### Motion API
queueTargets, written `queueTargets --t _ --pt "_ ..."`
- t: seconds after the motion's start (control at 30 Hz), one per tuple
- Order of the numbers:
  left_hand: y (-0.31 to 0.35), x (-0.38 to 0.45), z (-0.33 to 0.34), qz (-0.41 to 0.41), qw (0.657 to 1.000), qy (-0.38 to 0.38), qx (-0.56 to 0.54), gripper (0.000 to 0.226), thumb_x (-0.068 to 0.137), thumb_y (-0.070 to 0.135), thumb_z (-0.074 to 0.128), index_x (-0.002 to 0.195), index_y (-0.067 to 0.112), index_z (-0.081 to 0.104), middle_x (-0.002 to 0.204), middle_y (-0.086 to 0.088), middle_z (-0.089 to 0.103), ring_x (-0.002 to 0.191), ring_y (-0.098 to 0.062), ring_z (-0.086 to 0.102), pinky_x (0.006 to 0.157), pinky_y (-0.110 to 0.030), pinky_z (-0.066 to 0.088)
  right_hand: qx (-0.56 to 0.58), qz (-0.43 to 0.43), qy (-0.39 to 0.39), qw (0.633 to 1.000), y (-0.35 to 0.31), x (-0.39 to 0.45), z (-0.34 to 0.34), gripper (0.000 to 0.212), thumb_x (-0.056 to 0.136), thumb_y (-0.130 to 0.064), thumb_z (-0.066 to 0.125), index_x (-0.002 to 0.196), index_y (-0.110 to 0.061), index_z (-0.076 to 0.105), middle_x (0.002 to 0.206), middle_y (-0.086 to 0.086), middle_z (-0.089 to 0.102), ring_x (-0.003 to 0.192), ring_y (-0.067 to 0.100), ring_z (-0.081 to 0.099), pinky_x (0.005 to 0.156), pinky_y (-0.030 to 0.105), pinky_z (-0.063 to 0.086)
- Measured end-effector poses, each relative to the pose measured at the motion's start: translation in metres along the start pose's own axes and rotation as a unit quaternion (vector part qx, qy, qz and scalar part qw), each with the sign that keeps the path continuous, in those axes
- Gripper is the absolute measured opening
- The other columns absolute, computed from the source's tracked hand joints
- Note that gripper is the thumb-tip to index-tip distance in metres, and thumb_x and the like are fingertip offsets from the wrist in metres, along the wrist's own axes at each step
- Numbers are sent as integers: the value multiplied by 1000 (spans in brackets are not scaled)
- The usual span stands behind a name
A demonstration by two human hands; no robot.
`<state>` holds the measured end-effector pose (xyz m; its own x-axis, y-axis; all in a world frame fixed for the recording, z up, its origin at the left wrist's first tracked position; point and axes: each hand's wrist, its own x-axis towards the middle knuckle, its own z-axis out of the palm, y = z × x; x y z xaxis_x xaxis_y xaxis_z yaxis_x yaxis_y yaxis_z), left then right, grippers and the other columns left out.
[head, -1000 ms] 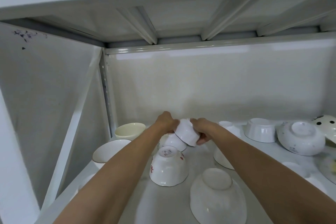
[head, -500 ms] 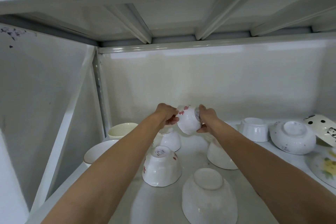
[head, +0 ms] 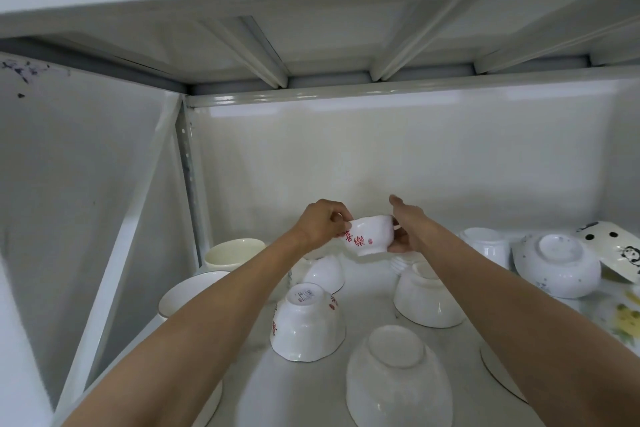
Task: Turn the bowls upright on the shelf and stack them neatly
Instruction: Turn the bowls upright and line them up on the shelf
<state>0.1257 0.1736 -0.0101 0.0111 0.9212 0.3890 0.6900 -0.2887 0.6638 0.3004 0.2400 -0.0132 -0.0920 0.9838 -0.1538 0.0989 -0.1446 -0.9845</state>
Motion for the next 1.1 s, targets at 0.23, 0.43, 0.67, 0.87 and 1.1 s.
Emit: queueTargets --t 0.23,0.43,0.67,0.87,1.1 --pt "-1 4 6 -56 998 14 7 23 90 0 46 92 -2 68 86 -14 63 76 -27 65 81 -36 59 -65 -17 38 997 10 5 8 13 87 3 48 75 2 49 83 23 60 71 39 64 61 47 57" --pt "0 15 16 -190 981 32 11 28 83 1 60 63 10 41 56 -8 56 47 -19 65 50 -22 53 -151 -43 86 984 21 6 16 23 80 12 51 62 -2 45 63 15 51 73 35 56 63 44 55" --pt "-9 22 30 -195 973 -9 126 34 70 -5 65 59 12 38 53 -5 49 69 -30 68 63 -32 49 -293 -72 71 951 29 -4 13 29 78 8 53 57 -7 40 55 12 47 56 25 51 39 28 36" --pt "-4 21 35 -160 961 -35 222 27 69 -3 62 60 12 42 62 -4 54 71 -25 58 60 -27 46 -381 -104 64 916 29 -10 11 32 78 8 50 56 -11 36 54 7 43 46 19 43 33 18 29" --pt "-7 18 36 -110 944 -53 306 37 73 -2 62 57 13 32 61 -9 46 69 -31 51 47 -24 32 -449 -117 58 884 30 -11 15 23 78 6 47 61 -9 42 60 8 49 48 20 49 45 28 44"
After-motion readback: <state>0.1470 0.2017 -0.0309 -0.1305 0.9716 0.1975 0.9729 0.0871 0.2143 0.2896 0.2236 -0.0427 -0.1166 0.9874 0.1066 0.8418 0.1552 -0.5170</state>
